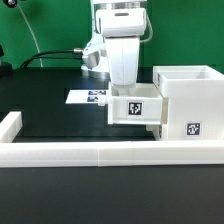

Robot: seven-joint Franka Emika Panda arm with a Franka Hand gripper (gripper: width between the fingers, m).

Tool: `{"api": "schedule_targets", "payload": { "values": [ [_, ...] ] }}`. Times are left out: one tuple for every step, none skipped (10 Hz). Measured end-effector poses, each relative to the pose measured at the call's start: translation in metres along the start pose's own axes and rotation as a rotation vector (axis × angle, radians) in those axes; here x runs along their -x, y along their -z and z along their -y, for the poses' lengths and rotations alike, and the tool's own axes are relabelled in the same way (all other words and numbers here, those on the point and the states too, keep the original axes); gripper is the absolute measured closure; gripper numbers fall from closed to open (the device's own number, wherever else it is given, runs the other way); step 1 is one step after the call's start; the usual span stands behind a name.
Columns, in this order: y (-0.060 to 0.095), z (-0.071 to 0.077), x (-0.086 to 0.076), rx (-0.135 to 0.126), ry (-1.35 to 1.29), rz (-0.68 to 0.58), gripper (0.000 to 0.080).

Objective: Assemble drawer

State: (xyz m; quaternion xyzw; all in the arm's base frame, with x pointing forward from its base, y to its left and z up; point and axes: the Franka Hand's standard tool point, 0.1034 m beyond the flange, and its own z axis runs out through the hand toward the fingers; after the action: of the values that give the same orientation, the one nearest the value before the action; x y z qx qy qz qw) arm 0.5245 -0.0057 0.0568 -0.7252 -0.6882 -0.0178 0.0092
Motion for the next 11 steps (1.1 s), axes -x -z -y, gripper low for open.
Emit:
{"api": "schedule_targets", "payload": {
  "values": [
    [-0.0004, 0.0002, 0.0002, -0.001, 0.000, 0.000, 0.0757],
    [-0.0005, 0.0003, 0.0002, -0.001, 0.000, 0.000, 0.0757],
    [0.0007, 0.0004, -0.0005, -0.006, -0.006, 0.002, 0.0757],
    [0.0020, 0.0000, -0.0032, -0.005, -0.008, 0.001, 0.0757],
    [0.0025, -0.0002, -0.0059, -0.004, -0.005, -0.001, 0.0757],
    [0.0029, -0.0003, -0.0070, -0.004, -0.003, -0.002, 0.0757],
    [0.0038, -0.0005, -0.0070, -0.005, -0.003, -0.001, 0.0757],
    [0.0060, -0.0017, -0.0068, -0.001, -0.003, 0.000, 0.0757],
    [0.0046, -0.0007, -0.0066, -0.004, -0.004, -0.001, 0.0757],
    [0.0029, 0.0001, -0.0064, -0.007, -0.005, -0.001, 0.0757],
    [0.0024, 0.0004, -0.0064, -0.008, -0.005, -0.001, 0.0757]
  ]
}}
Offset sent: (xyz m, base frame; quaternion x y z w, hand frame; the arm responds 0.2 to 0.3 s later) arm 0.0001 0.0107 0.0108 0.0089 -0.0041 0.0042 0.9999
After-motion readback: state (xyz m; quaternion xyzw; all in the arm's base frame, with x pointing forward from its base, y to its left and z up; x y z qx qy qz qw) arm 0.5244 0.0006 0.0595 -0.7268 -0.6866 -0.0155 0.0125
